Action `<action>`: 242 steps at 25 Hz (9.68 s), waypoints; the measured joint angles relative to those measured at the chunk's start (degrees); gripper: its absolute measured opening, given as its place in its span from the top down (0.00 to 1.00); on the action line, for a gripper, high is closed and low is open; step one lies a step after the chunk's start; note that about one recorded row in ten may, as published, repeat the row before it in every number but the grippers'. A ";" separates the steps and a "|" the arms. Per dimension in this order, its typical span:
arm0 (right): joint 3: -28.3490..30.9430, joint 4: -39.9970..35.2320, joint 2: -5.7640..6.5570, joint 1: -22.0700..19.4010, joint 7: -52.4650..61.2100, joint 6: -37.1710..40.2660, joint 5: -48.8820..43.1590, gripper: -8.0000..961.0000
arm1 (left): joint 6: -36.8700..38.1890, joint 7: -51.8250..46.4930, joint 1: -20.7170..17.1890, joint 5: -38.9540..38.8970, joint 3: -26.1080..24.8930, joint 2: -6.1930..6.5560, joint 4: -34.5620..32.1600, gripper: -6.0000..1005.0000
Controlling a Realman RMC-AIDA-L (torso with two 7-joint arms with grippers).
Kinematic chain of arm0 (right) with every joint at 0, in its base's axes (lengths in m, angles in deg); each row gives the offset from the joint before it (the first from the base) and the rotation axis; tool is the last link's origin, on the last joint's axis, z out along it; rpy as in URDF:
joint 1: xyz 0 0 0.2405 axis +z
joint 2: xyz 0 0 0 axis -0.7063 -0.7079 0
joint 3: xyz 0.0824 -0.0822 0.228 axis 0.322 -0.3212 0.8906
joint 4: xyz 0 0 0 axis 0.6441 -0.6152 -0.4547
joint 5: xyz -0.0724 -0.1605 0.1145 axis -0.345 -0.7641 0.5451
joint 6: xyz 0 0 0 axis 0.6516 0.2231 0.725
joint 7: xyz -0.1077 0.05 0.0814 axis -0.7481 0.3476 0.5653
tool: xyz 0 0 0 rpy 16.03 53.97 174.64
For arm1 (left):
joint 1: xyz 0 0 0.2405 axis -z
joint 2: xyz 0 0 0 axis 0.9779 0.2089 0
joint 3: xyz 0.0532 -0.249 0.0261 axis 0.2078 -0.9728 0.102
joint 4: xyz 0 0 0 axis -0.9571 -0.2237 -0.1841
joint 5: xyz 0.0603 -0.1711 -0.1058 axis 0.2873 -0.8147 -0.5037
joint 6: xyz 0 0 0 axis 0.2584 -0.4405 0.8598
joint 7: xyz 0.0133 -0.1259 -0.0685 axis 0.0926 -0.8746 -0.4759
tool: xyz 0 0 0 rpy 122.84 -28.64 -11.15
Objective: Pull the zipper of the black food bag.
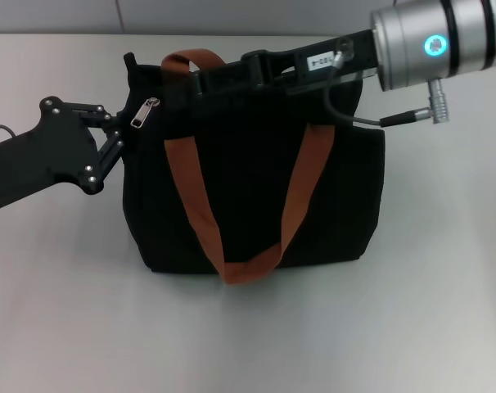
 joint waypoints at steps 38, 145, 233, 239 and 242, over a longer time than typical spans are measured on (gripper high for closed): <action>-8.72 0.82 -1.09 3.70 3.10 -7.17 1.96 0.31 | 0.48 -0.49 0.67 -0.43 0.00 -0.58 -1.39 0.92; -16.50 -32.87 -0.68 -8.31 22.08 -6.64 -17.31 0.99 | -0.09 -0.11 -0.51 -2.19 -2.81 -0.30 -0.92 0.85; 7.36 12.35 -0.28 -29.65 -83.21 9.97 -2.75 0.19 | 20.52 -22.17 -2.03 11.84 7.01 2.36 2.55 0.19; 7.38 14.07 -0.28 -29.84 -85.03 8.59 -3.39 0.19 | 17.17 -19.73 -2.19 14.06 7.02 1.49 4.00 0.19; 7.40 14.45 -0.28 -29.77 -85.34 8.45 -3.47 0.19 | 16.60 -19.53 -2.09 14.25 7.18 1.36 4.07 0.19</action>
